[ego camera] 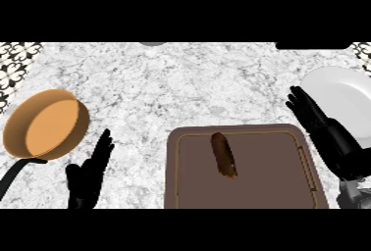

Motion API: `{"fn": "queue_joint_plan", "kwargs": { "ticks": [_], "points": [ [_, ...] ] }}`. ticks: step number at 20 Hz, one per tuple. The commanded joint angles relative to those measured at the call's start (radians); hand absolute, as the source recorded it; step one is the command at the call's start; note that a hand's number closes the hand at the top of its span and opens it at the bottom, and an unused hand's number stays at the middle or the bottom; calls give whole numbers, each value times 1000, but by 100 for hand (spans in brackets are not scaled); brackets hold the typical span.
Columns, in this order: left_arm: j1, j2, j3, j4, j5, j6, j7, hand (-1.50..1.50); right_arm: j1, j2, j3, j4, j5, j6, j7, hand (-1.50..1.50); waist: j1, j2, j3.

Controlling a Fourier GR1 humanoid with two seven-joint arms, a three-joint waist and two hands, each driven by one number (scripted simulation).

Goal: Pick the sweet potato from the tray and place it in the plate

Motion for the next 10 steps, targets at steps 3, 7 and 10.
{"fn": "queue_joint_plan", "kwargs": {
  "ticks": [3,7,10],
  "points": [
    [-67,46,30,4,-39,21,77,0,-146,58,233,-25,124,33,150,150,16,-21,-23],
    [-91,52,19,19,-45,3,79,0,-336,-181,309,-59,401,166,137,150,68,-76,-66],
    [-115,49,20,33,-42,-2,98,0,-446,-301,388,-92,651,193,97,150,50,-56,-41]
  ]
}}
